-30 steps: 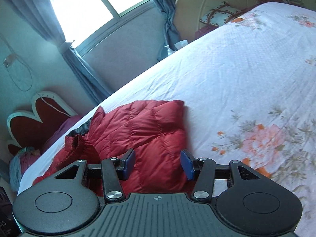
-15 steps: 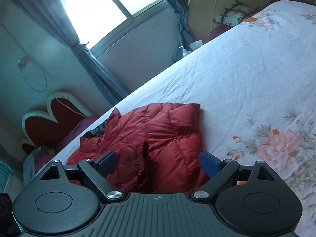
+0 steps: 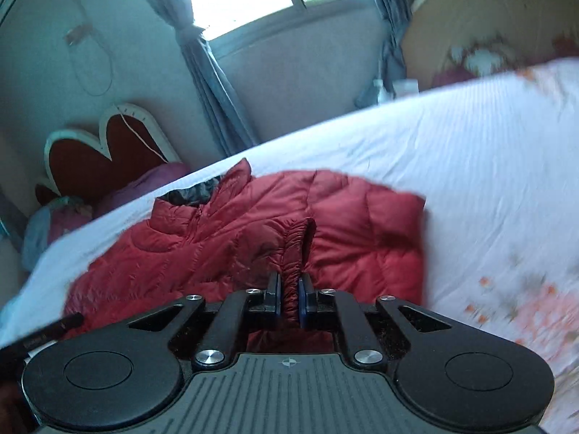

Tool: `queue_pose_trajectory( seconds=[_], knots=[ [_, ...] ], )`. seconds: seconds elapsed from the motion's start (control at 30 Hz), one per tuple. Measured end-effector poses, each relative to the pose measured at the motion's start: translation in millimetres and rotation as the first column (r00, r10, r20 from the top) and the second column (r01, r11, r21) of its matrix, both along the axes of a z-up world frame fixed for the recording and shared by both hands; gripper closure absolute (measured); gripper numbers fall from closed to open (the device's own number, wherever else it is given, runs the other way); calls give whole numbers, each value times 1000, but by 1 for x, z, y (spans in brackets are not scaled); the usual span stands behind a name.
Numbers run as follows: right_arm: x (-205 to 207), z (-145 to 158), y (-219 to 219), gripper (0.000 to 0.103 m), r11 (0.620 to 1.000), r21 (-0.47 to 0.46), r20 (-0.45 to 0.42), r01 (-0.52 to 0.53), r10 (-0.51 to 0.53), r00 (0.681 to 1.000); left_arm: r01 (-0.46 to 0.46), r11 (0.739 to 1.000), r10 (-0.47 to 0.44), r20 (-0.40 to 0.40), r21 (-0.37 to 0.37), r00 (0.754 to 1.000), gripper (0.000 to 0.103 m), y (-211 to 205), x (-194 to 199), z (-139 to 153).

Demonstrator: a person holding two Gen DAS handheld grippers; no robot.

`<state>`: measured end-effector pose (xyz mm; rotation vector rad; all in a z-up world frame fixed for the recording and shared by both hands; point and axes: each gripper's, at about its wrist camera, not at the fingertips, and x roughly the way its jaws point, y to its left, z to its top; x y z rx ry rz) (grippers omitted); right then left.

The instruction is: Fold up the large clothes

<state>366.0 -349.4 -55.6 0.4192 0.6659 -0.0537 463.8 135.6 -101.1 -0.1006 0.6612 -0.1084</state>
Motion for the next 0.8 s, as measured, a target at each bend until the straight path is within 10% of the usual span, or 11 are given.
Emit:
queue_pose_trajectory(
  seconds=[0.23,0.43,0.5,0.53,0.8],
  knots=[
    [19,-50,3,94,1000,-11,-150,-10,8,989,45,998,-42,-44,52,998,69,-6,7,-15],
    [13,-32,7,93,997,-61,-143,44,-53,988,62,992,-62,-3,113,998,61,-13,-11,6],
    [-2,-13,13,41,983,-135,-66,121,-130,989,64,990,-69,37,124,997,36,-21,-23,18],
    [-8,-5,18,39,981,-152,-15,121,-125,992,75,989,-82,54,126,995,31,-26,-28,21],
    [31,-42,61,59,967,-249,-197,-54,4,980,177,974,-169,-67,140,983,33,-61,-10,-12]
  ],
)
